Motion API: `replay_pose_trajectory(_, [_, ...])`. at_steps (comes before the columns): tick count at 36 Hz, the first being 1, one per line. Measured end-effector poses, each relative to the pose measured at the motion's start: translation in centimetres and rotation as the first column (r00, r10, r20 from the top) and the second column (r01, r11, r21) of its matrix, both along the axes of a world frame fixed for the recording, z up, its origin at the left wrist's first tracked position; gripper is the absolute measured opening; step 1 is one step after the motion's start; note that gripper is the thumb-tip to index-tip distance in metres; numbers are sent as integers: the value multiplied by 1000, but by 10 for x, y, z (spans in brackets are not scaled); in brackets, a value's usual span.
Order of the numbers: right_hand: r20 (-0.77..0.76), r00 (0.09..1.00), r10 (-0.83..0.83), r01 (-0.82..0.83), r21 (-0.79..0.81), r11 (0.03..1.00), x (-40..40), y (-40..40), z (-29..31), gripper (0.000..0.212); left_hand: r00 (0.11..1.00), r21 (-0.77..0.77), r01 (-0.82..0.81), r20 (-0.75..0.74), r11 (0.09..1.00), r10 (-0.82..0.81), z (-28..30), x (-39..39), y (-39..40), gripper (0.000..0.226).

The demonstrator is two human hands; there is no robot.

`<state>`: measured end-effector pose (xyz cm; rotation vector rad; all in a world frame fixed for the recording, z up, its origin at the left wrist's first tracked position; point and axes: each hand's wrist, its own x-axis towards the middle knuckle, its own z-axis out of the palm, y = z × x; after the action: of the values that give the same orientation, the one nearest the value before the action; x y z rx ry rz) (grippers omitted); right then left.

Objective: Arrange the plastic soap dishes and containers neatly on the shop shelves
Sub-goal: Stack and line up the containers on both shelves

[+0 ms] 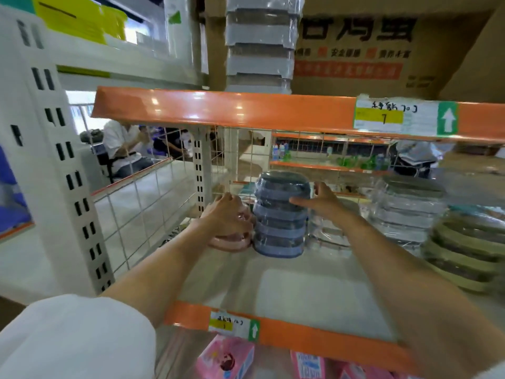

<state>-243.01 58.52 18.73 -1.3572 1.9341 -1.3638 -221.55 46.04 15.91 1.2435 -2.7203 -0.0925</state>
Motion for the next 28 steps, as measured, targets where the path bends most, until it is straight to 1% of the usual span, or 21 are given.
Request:
replay_pose_trajectory(1, [40,999,33,-34,9,999,-3,-5,0,82,1000,9,4,-11,1000,-4,-3,-2,-6,48])
replay_pose_trajectory(4, [116,988,98,-103,41,994,-4,-12,2,85,1000,-53,8,-26,999,-9,-11,-8,-22,61])
replay_pose_trajectory(7, [160,980,121,-129,45,991,-9,-21,1,85,999,-32,20,-50,999,-21,-13,-11,-28,53])
replay_pose_trajectory(10, [124,985,116,-123,52,991,-12,-26,0,85,997,-12,43,-64,999,-43,-5,-14,-21,53])
replay_pose_trajectory(11, [109,988,107,-114,60,992,-12,-26,1,90,996,-8,48,-71,999,-49,-5,-14,-22,53])
replay_pose_trajectory(14, [11,997,82,-82,109,991,-13,-28,1,118,996,-13,50,-72,999,-51,-3,-16,-22,54])
replay_pose_trajectory(15, [-17,996,83,-80,131,988,-12,-28,2,119,996,-9,54,-75,999,-54,-5,-16,-23,53])
replay_pose_trajectory(17, [-50,996,80,-72,146,987,-13,-32,2,112,995,6,60,-78,998,-59,-7,-17,-23,50])
replay_pose_trajectory(19, [-46,996,71,-64,149,987,-13,-34,4,106,995,12,66,-72,998,-65,-8,-19,-23,50])
replay_pose_trajectory(20, [-49,997,66,-58,154,986,-11,-34,5,109,995,12,69,-75,998,-68,-9,-20,-23,52])
replay_pose_trajectory(22, [-3,998,60,-59,156,986,-12,-35,5,117,993,8,87,-75,996,-86,-11,-21,-23,59])
replay_pose_trajectory(23, [42,997,65,-71,150,986,-12,-35,4,113,993,6,91,-78,996,-90,-11,-21,-21,61])
replay_pose_trajectory(25, [99,992,76,-88,125,988,-11,-33,2,96,993,0,94,-65,996,-94,-11,-22,-20,62])
replay_pose_trajectory(28, [106,993,48,-57,76,995,-16,-26,1,84,992,13,101,-73,995,-100,-9,-25,-21,64])
